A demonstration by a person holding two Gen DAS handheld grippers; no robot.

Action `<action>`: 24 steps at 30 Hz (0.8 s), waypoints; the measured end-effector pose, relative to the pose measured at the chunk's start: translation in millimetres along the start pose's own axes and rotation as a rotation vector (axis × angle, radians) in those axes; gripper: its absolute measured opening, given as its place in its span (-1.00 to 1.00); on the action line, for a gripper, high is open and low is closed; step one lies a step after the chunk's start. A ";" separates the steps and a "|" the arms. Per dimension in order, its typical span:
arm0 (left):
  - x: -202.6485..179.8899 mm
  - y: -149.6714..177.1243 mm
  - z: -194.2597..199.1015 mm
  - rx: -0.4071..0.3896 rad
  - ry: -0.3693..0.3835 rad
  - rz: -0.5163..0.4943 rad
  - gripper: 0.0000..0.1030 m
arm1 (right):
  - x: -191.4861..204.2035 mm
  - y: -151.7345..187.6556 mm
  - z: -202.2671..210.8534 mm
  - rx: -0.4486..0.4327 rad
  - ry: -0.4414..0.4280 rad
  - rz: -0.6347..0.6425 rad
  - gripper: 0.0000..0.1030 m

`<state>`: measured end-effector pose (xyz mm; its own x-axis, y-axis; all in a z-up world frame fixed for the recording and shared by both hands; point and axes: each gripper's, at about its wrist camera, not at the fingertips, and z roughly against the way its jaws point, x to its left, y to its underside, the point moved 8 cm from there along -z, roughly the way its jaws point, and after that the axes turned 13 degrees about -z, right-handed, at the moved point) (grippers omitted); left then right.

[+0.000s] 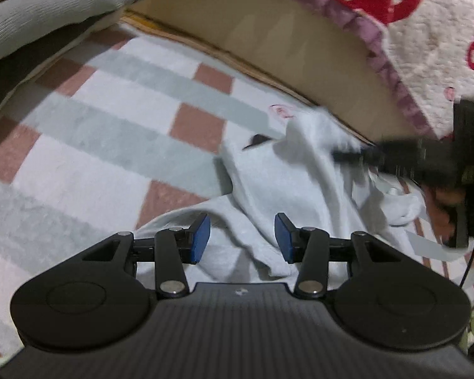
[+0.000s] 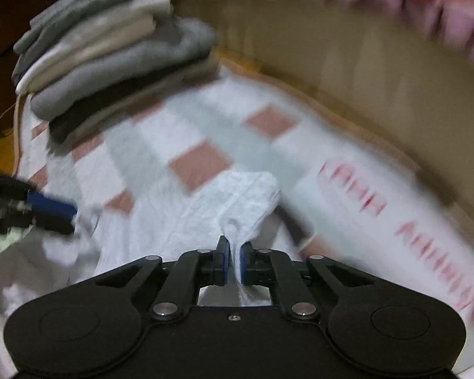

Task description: Fold clothes

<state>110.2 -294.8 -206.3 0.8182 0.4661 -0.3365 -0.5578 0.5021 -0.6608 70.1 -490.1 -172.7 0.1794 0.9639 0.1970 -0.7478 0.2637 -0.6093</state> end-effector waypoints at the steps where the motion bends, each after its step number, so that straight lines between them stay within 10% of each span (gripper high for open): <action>1: -1.8 -2.1 -1.2 -0.008 0.005 -0.010 -0.15 | -2.0 -12.0 8.0 -0.033 0.030 0.012 -0.91; 9: 2.3 -1.9 -16.3 -0.016 0.066 0.046 -0.15 | -73.1 -54.8 20.3 -0.127 0.336 -0.022 -0.92; 14: 10.6 -0.5 -26.9 -0.012 0.067 0.127 -0.15 | -77.7 -13.1 36.8 -0.118 0.307 -0.168 -0.92; 24: -15.3 -14.7 -9.6 -0.094 0.000 -0.027 -0.12 | -107.8 95.9 36.8 0.104 0.439 -0.274 -0.89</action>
<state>107.2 -316.3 -197.8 0.8329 0.4532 -0.3177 -0.5199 0.4439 -0.7298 -44.4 -570.2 -224.1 0.6118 0.7908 -0.0154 -0.6911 0.5250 -0.4968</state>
